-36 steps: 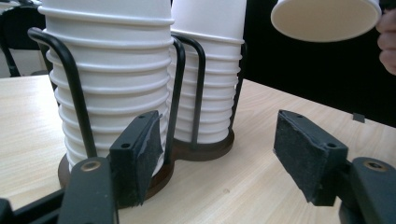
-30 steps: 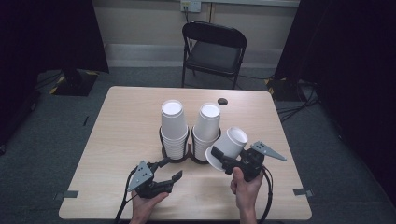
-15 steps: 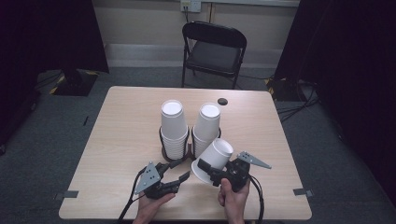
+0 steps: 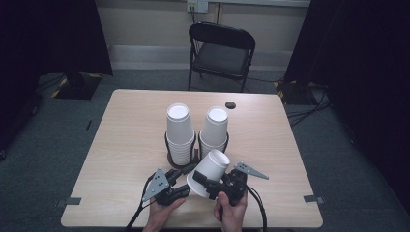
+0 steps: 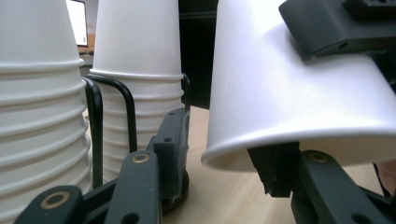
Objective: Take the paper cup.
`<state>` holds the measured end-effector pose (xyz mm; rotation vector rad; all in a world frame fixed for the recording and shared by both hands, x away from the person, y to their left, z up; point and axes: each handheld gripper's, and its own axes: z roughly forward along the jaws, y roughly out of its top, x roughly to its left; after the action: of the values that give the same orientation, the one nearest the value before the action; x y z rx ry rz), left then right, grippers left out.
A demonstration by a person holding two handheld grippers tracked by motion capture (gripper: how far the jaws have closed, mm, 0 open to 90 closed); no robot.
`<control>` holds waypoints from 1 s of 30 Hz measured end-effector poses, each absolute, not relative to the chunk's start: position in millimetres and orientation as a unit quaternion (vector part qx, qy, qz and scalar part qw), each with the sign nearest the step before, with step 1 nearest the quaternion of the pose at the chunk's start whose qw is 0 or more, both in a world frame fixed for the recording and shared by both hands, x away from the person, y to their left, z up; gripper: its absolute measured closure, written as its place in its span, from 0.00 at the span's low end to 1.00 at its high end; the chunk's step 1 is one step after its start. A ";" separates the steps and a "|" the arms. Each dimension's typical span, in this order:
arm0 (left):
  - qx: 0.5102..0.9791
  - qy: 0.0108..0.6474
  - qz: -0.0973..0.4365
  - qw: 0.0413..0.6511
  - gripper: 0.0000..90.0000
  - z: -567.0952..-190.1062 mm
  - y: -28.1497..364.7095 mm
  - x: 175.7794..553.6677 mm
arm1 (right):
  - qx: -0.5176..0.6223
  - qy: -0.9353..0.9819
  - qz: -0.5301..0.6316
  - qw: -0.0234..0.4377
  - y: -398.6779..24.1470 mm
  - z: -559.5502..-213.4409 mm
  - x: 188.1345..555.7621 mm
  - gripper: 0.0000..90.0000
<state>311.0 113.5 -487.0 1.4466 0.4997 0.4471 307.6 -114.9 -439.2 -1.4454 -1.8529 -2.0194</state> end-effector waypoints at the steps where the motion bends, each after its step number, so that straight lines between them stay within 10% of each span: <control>1: 0.646 0.225 0.204 0.701 0.65 -487.1 112.9 310.6 | -0.468 -0.597 -0.651 0.020 -113.9 -439.2 306.9 0.16; 11: 0.621 0.209 0.246 0.714 0.68 -484.4 101.4 306.0 | -0.474 -0.595 -0.647 0.054 -107.3 -440.3 306.8 0.16; 19: 0.627 0.216 0.260 0.702 0.92 -483.2 105.2 305.6 | -0.469 -0.599 -0.643 0.091 -107.1 -443.9 309.8 0.14; 30: 0.643 0.197 0.217 0.707 0.94 -483.2 107.3 307.6 | -0.464 -0.597 -0.653 0.047 -110.5 -439.9 306.9 0.12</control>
<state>307.6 107.3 -483.2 1.4291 0.4368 0.4814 306.9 -110.5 -439.9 -1.4157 -1.8203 -1.9928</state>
